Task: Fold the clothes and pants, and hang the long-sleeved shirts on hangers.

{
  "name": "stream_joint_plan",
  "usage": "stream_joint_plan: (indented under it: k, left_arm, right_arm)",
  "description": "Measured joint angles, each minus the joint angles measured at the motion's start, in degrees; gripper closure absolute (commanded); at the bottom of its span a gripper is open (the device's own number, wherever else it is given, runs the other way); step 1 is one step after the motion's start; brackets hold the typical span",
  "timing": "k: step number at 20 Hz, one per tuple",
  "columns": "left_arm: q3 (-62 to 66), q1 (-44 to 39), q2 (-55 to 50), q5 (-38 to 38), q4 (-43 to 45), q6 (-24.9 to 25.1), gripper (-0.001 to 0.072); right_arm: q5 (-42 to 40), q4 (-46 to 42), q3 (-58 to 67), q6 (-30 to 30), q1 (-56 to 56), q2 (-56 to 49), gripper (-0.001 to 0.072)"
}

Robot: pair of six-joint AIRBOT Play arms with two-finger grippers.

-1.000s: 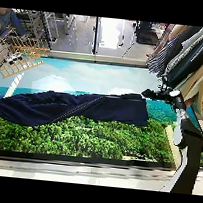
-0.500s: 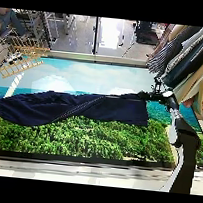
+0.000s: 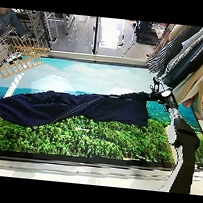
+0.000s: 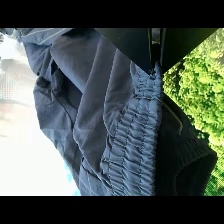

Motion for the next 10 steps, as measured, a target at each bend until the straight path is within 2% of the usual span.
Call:
stream_joint_plan:
  k: [4,6,8,10]
  left_arm:
    - [1.0,0.1,1.6,-1.5,-1.3,0.0,0.0695]
    - [2.7,0.6,3.4,-3.1,-5.3,0.3,0.0695]
    - [4.6,1.8,5.7,-4.3,-14.3,1.2,0.0695]
    - [5.7,3.4,8.2,-4.7,-28.5,2.4,0.0695]
  right_arm:
    - [-0.7,-0.3,0.0,-0.5,-0.3,5.8,0.0705]
    - [0.3,-0.4,0.0,-0.5,-1.0,11.8,0.0706]
    - [2.6,-1.3,-0.1,-0.6,-1.9,19.2,0.0706]
    - [4.7,-2.8,-0.1,0.3,-3.1,27.5,0.0706]
